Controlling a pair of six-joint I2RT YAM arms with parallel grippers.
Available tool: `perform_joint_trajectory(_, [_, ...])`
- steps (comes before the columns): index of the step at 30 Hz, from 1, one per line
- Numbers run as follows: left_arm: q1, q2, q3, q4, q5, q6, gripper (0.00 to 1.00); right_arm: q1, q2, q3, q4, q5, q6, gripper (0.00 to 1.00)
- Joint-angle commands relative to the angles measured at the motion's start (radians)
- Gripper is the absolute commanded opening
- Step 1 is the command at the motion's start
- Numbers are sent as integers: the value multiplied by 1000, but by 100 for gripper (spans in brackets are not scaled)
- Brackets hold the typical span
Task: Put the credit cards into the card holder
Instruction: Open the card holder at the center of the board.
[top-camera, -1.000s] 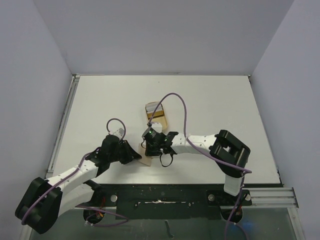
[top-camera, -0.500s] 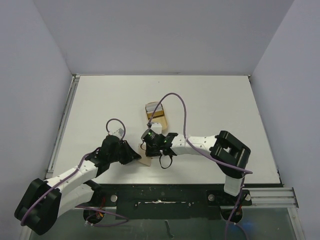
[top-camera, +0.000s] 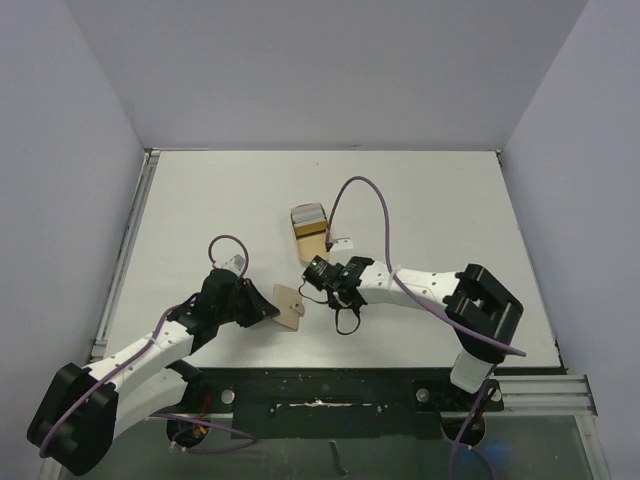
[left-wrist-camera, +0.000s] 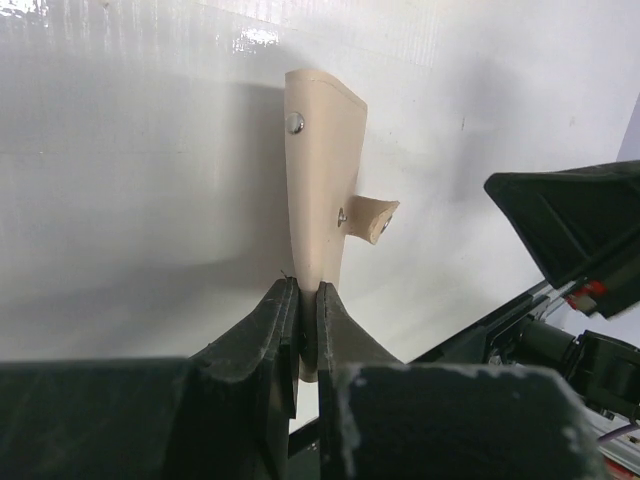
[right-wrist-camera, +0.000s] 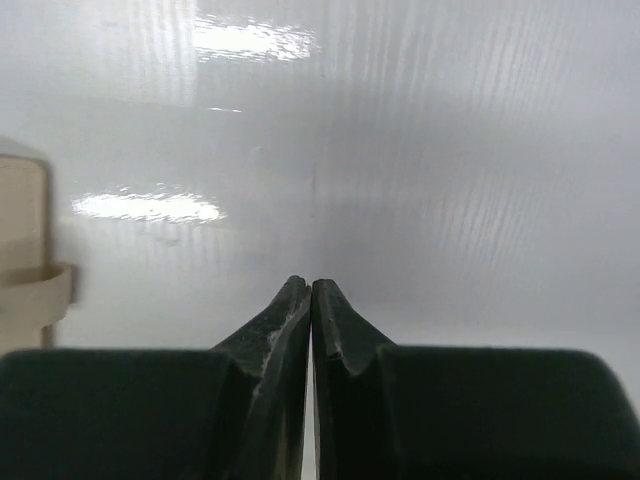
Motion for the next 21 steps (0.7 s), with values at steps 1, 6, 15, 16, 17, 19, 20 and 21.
perform_joint_trajectory(1, [6,-23,38,49,20,6,0,7,-135,-7,123,-89,-43,11])
perform_joint_trajectory(6, [4,-45,14,85,46,-12,0,13,-188,-53,333,-214,1,42])
perform_joint_trajectory(15, [5,-80,-1,76,45,-18,0,14,-47,28,384,-308,17,58])
perform_joint_trajectory(16, [5,-81,-1,76,44,-19,0,15,-31,35,375,-313,19,58])
perform_joint_trajectory(17, [5,-80,0,77,44,-19,0,15,-20,40,370,-316,20,58])
perform_joint_trajectory(19, [4,-79,2,77,43,-18,0,14,-5,33,372,-324,20,57])
perform_joint_trajectory(20, [5,-77,4,79,43,-17,0,12,-1,24,382,-333,18,57])
perform_joint_trajectory(21, [6,-75,4,81,43,-17,0,11,2,18,389,-339,17,56])
